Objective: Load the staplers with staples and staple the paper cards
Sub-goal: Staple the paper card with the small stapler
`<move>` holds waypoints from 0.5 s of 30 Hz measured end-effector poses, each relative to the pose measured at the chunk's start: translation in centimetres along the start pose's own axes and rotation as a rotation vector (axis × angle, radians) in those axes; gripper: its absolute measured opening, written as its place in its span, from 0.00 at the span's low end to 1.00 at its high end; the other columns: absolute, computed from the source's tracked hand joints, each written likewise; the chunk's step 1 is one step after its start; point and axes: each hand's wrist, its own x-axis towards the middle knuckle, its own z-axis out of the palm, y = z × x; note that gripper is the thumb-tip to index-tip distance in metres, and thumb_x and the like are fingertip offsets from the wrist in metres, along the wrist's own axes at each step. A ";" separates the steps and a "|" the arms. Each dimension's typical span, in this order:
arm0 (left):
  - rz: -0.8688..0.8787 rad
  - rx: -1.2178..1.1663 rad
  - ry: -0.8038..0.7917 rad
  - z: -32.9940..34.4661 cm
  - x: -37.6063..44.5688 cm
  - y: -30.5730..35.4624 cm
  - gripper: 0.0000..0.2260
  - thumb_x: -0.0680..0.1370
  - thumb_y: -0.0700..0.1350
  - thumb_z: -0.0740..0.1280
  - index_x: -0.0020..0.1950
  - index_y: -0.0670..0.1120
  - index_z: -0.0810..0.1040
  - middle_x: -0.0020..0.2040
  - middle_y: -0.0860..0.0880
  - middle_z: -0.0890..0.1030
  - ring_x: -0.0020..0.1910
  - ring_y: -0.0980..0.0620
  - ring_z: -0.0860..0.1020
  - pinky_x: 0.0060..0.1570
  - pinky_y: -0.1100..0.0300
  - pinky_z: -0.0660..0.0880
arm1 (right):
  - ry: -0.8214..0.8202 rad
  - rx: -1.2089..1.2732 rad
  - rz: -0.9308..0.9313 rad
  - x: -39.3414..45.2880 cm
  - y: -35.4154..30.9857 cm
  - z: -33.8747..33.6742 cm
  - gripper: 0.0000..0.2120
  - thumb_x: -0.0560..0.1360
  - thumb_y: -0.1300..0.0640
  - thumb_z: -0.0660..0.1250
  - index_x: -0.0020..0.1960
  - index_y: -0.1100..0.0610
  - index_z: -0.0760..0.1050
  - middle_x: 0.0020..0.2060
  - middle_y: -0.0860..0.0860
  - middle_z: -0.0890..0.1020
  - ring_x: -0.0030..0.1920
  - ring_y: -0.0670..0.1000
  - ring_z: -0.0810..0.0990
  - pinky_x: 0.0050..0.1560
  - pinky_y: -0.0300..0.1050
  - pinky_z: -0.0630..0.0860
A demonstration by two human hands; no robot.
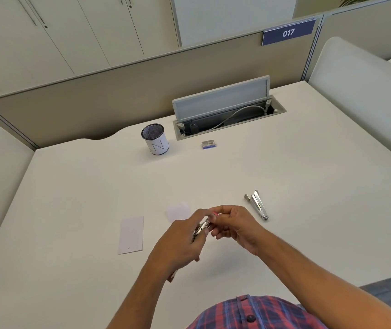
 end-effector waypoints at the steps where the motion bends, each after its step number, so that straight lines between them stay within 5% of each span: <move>1: 0.005 0.026 0.000 0.0 0.1 -0.1 0.15 0.83 0.49 0.60 0.64 0.68 0.67 0.42 0.50 0.82 0.29 0.55 0.83 0.35 0.50 0.82 | 0.002 -0.004 -0.001 0.0 0.0 0.0 0.14 0.76 0.59 0.74 0.59 0.64 0.82 0.46 0.65 0.85 0.39 0.54 0.83 0.43 0.44 0.80; 15: -0.001 -0.054 0.096 -0.1 0.4 -0.3 0.11 0.83 0.48 0.62 0.61 0.64 0.71 0.40 0.54 0.83 0.27 0.48 0.77 0.33 0.46 0.79 | 0.002 0.218 0.053 0.2 0.8 0.5 0.18 0.77 0.58 0.73 0.61 0.69 0.79 0.48 0.64 0.83 0.42 0.54 0.84 0.47 0.45 0.82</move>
